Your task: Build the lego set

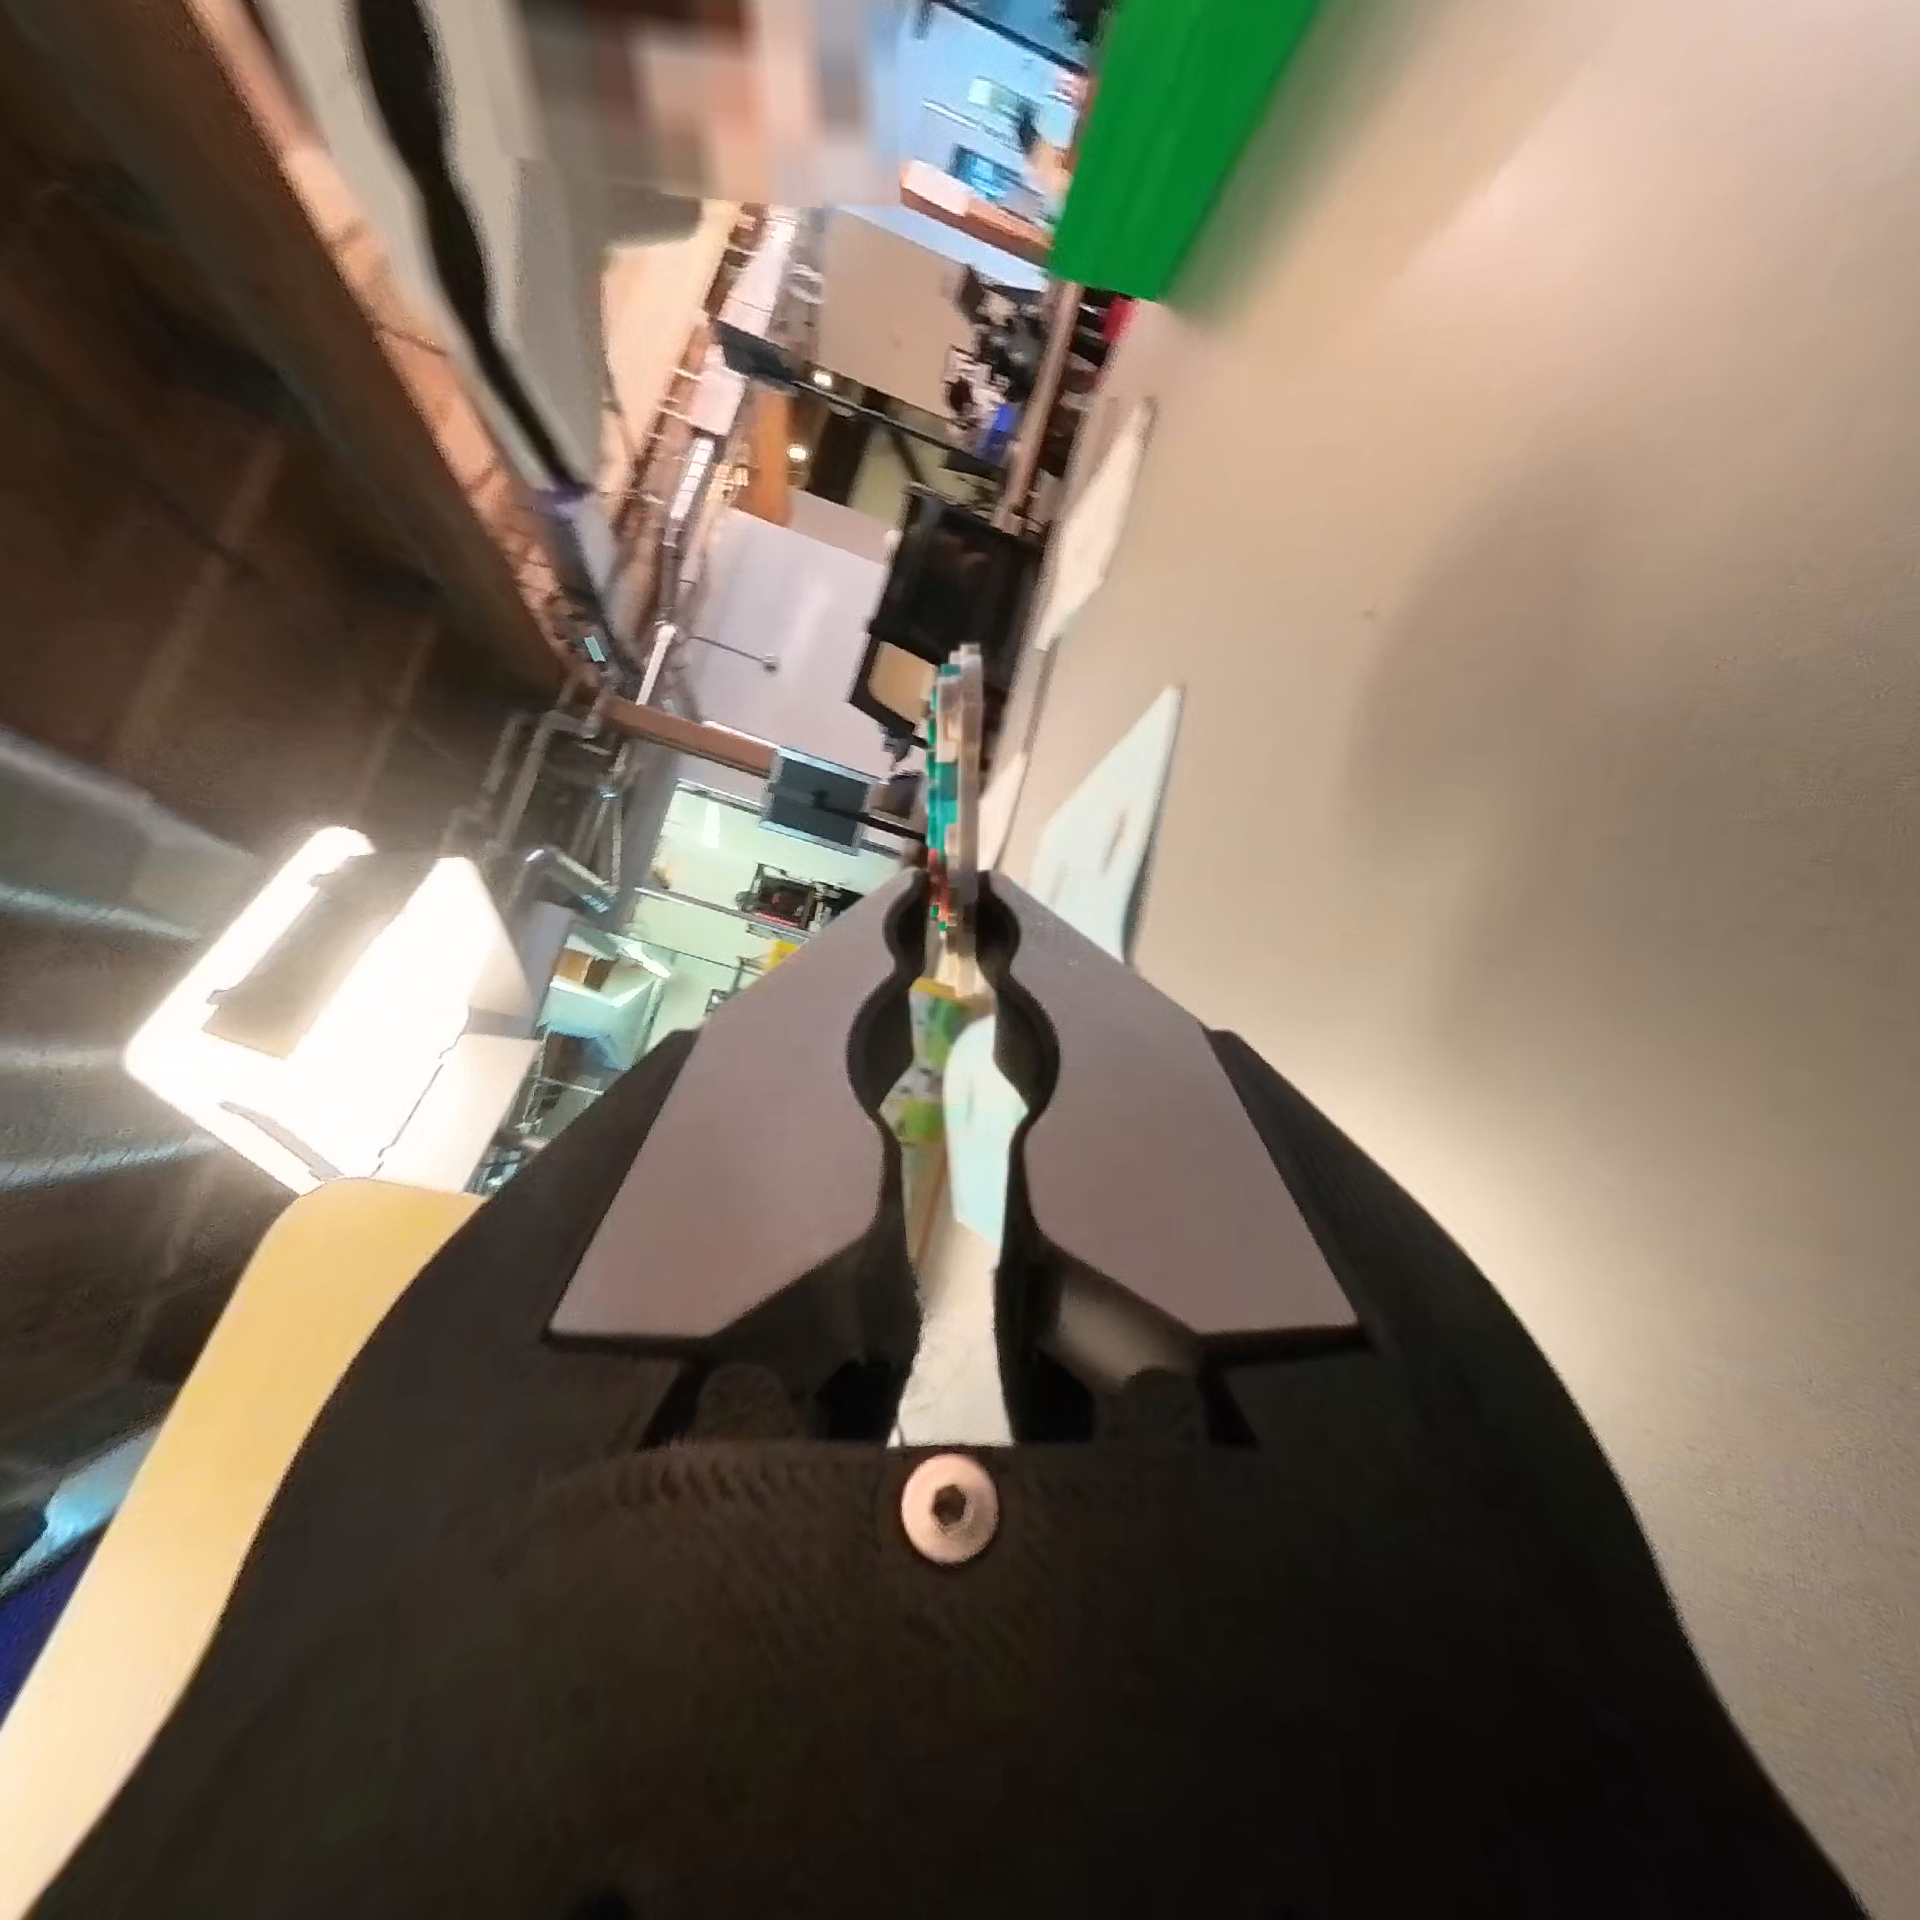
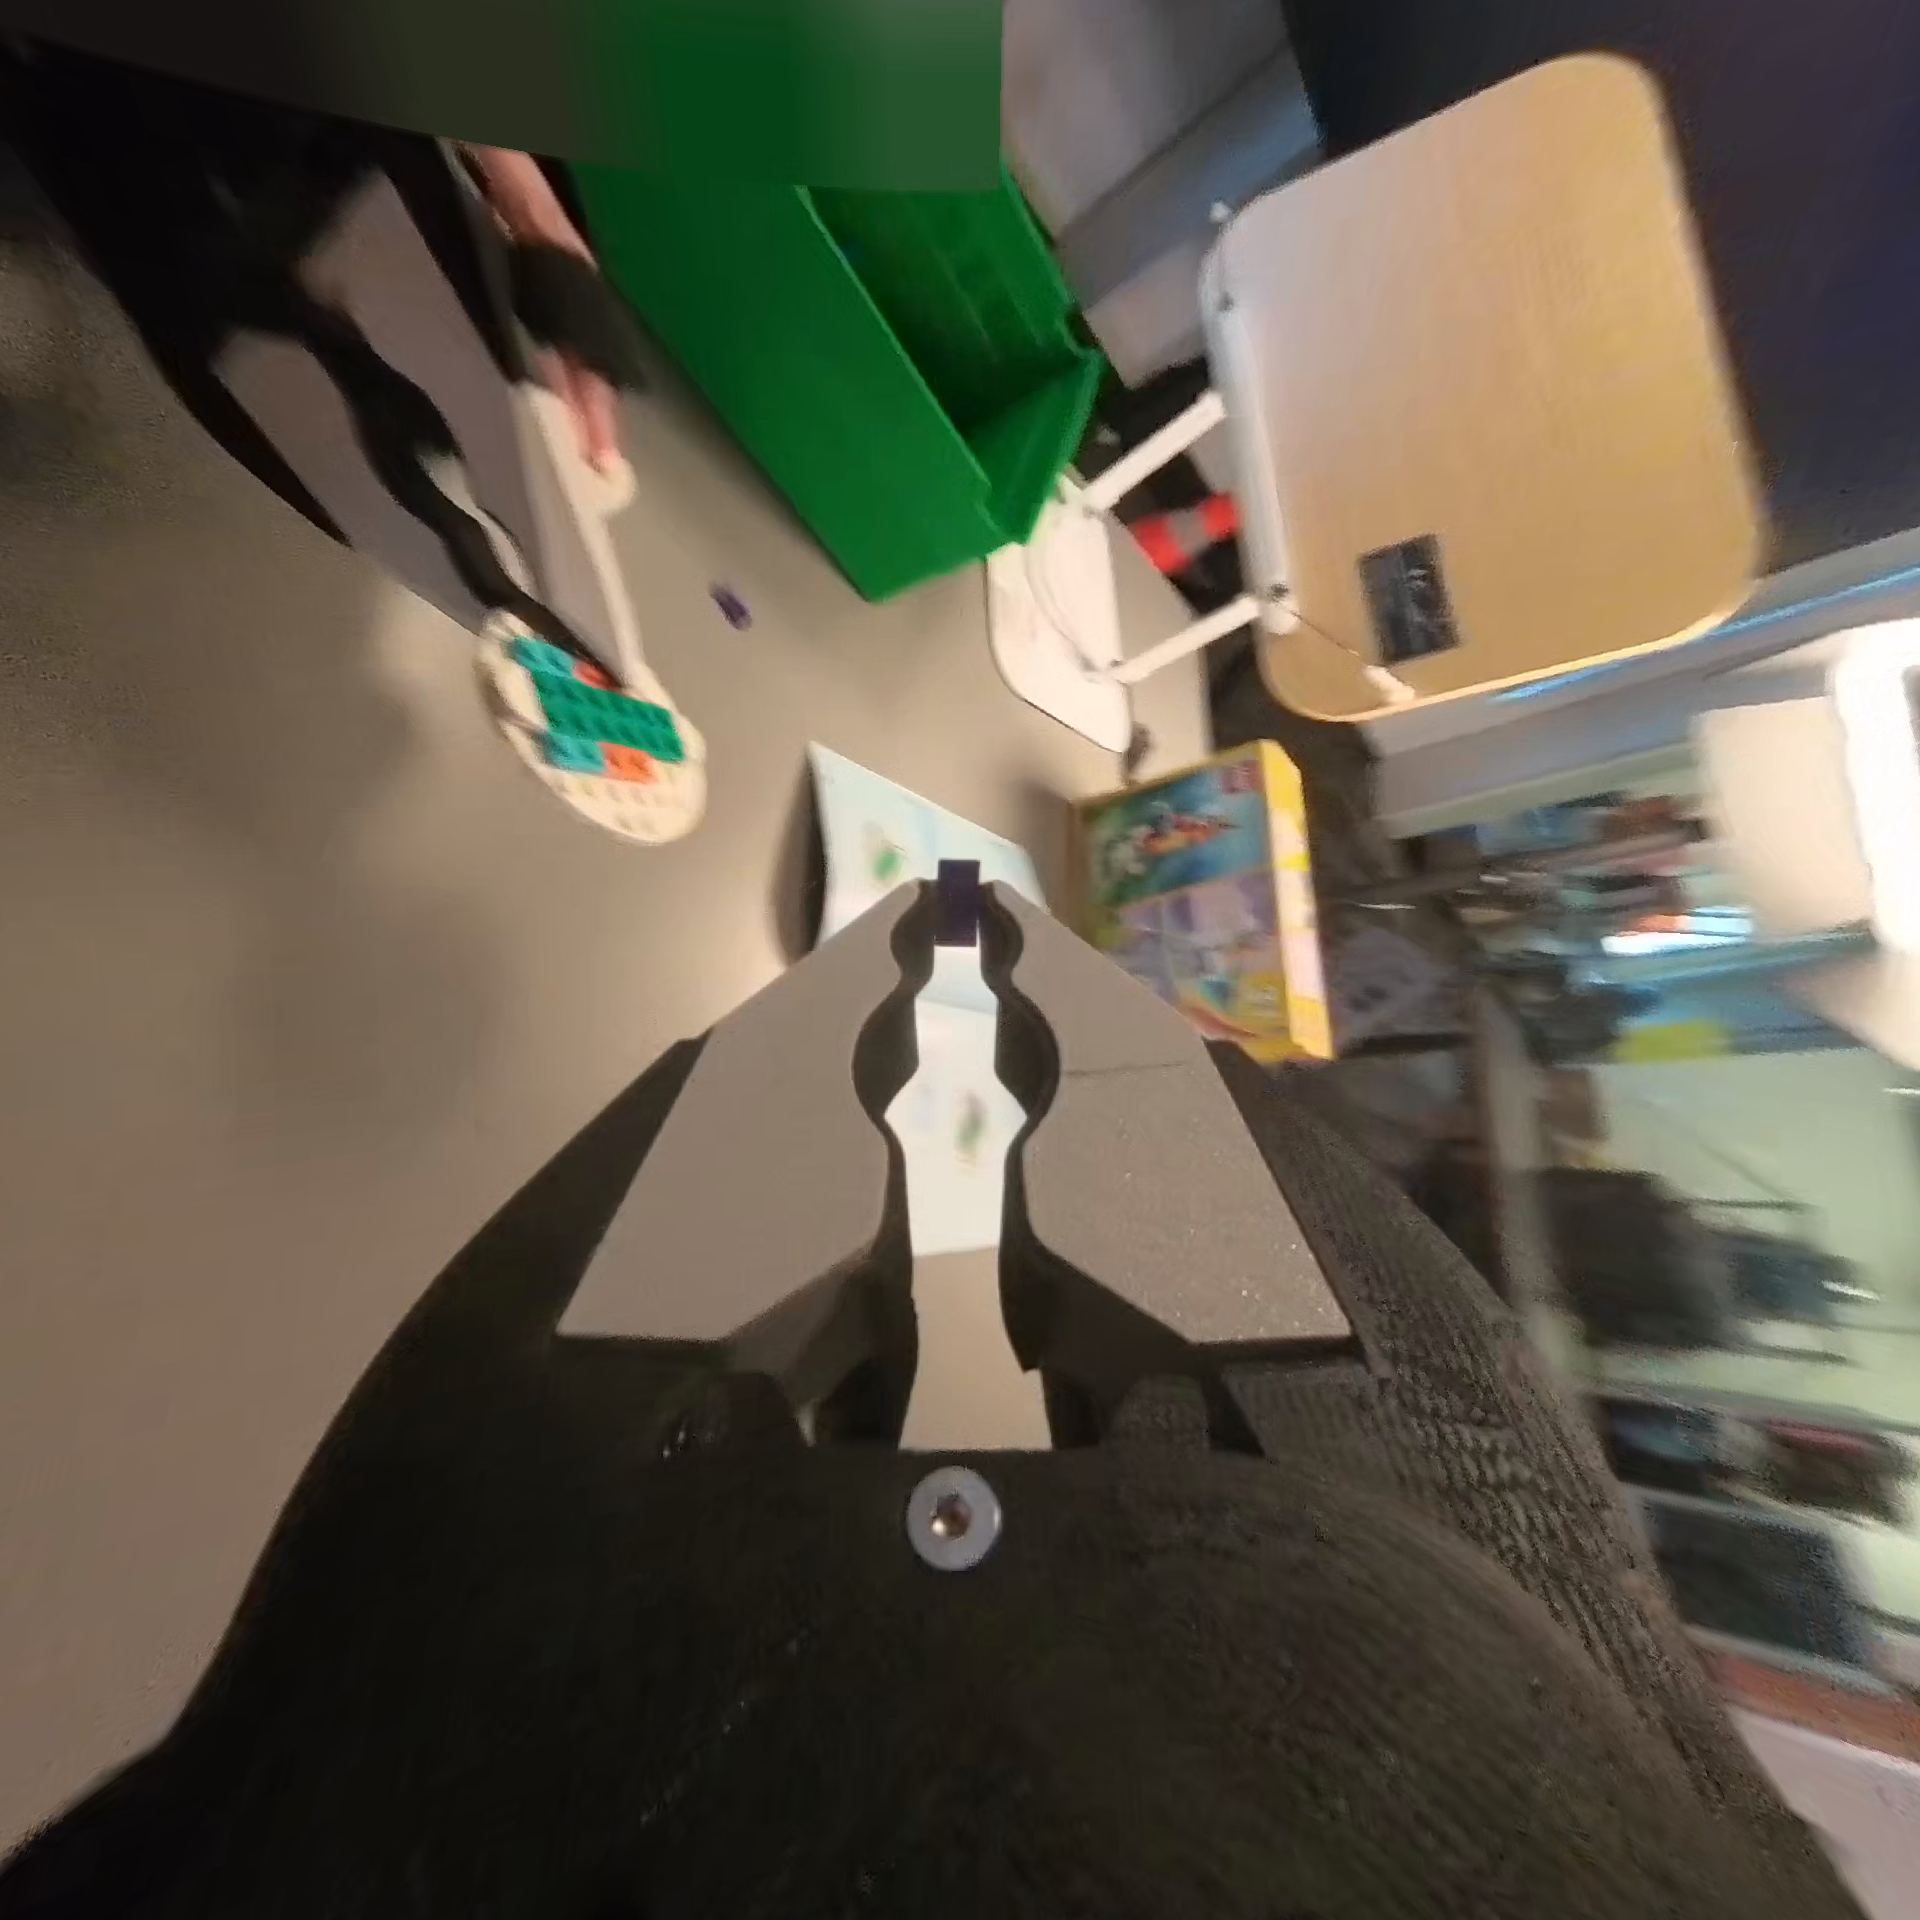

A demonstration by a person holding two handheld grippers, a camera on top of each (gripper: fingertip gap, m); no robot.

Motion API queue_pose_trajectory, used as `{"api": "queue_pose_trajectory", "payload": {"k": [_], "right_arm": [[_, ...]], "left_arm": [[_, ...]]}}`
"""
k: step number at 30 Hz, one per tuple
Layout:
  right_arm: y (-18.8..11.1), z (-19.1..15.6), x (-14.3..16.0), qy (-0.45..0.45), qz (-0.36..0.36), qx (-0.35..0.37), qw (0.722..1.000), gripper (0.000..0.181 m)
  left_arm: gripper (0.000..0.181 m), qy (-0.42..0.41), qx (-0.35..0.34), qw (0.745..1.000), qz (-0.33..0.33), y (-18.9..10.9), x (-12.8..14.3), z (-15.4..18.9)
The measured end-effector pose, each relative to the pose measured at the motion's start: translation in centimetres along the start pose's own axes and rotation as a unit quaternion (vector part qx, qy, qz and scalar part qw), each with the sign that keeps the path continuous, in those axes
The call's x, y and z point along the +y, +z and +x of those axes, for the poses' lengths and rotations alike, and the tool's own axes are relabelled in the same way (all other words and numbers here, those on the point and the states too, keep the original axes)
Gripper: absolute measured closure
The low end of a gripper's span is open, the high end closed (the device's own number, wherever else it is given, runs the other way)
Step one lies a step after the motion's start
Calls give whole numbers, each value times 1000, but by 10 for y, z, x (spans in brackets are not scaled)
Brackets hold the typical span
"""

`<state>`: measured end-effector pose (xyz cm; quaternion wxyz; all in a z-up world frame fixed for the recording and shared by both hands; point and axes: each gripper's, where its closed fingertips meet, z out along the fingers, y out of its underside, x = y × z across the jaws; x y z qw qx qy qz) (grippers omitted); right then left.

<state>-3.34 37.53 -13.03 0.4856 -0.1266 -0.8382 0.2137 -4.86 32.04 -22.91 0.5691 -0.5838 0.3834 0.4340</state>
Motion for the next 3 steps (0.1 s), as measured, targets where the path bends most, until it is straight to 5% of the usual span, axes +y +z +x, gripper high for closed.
{"api": "queue_pose_trajectory", "payload": {"k": [3], "right_arm": [[0,-25,-17,129,32,-125,983,176]], "left_arm": [[174,15,-30,999,28,-4,-22,-21]]}}
